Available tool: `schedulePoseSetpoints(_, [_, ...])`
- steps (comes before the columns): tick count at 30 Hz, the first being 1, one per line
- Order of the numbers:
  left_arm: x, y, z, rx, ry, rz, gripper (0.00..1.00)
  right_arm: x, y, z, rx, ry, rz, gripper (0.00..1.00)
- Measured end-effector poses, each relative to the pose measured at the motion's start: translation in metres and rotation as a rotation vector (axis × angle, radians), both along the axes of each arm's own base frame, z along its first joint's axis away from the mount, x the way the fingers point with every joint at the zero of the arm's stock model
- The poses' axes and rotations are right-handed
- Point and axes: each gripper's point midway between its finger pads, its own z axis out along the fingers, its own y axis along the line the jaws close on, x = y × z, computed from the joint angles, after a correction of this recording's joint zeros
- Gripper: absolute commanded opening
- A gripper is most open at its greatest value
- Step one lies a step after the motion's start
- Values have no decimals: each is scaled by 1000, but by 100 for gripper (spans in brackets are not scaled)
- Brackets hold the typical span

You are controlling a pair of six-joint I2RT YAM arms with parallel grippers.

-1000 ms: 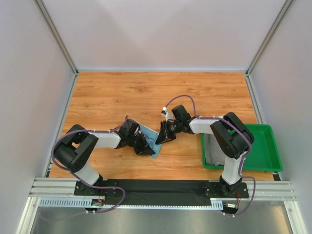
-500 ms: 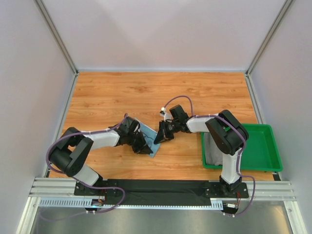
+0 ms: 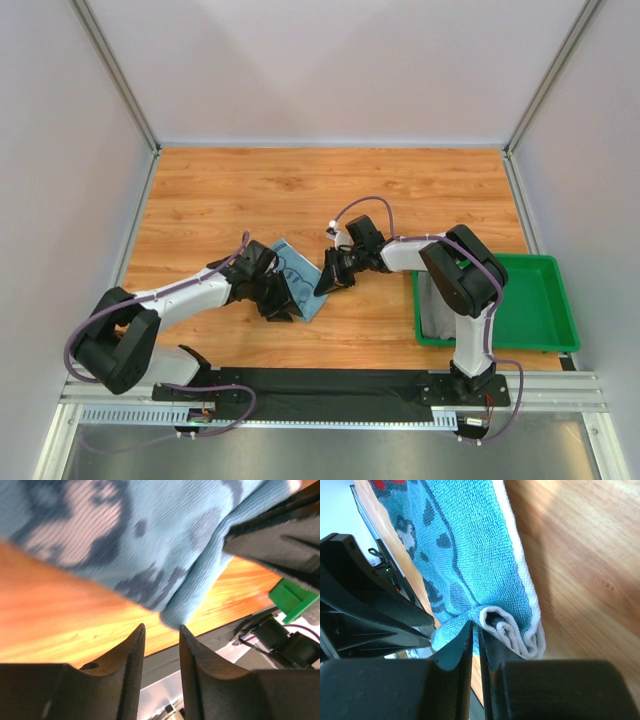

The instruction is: Roll the towels

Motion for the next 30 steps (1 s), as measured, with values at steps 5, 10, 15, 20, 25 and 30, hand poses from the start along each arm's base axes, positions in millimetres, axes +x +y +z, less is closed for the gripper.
schedulePoseSetpoints(5, [-7,18,7,95,-51,-20,41,0,0,0,-1,1,-1,10])
schedulePoseSetpoints(10, [1,-3,49,175,-248,-171,37,0,0,0,-1,3,-3,10])
schedulePoseSetpoints(15, [3,-47,79,162,-395,-339,33,0,0,0,-2,3,-4,9])
schedulePoseSetpoints(20, [-3,-65,41,242,-341,-441,30,0,0,0,-2,5,-6,9])
schedulePoseSetpoints(25, [-4,-57,8,339,-279,-458,30,0,0,0,-3,5,-6,9])
schedulePoseSetpoints(30, [4,-50,8,388,-313,-452,30,0,0,0,-4,5,-6,8])
